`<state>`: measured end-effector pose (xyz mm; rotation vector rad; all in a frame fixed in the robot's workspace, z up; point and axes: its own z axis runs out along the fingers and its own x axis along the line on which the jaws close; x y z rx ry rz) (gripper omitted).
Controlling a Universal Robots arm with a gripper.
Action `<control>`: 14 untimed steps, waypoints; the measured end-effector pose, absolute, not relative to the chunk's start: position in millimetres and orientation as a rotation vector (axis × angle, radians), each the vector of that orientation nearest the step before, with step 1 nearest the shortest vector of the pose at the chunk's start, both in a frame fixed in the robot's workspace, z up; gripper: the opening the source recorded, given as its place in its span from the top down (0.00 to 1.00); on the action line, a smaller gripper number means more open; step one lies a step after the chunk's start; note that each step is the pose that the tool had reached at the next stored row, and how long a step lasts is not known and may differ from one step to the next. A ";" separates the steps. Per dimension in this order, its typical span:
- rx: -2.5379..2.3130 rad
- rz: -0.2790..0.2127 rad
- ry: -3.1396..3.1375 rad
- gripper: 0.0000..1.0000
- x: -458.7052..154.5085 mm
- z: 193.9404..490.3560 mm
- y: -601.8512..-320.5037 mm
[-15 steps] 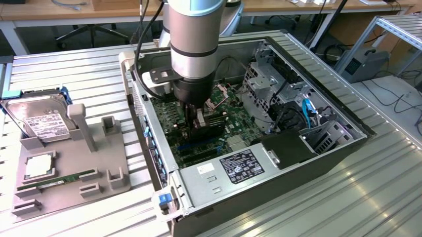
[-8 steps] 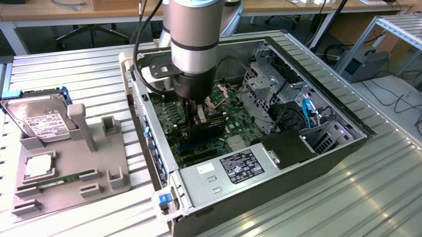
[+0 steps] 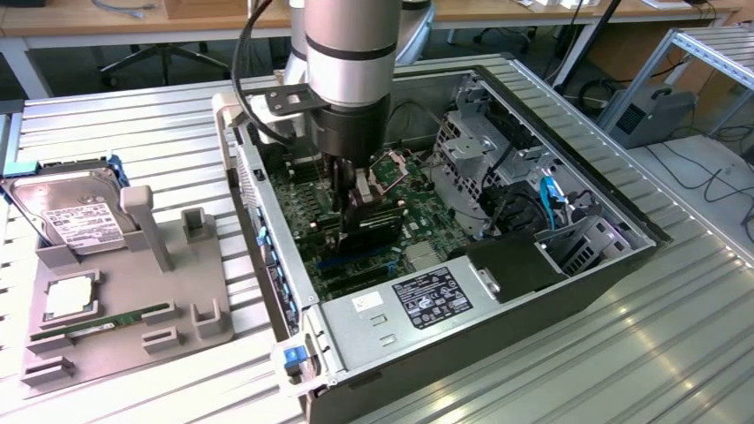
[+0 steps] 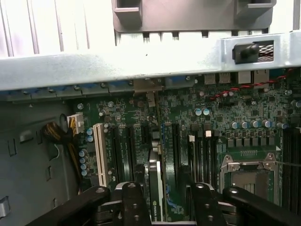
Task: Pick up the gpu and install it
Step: 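Insert the gpu into the slot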
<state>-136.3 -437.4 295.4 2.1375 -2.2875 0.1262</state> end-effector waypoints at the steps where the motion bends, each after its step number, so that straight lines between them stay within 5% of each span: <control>1: 2.137 0.126 -2.287 0.59 -136.2 296.2 -437.3; 7: 2.133 0.098 -2.267 0.85 -119.0 296.3 -437.3; 14: 2.129 0.058 -2.235 0.89 -88.9 296.2 -437.3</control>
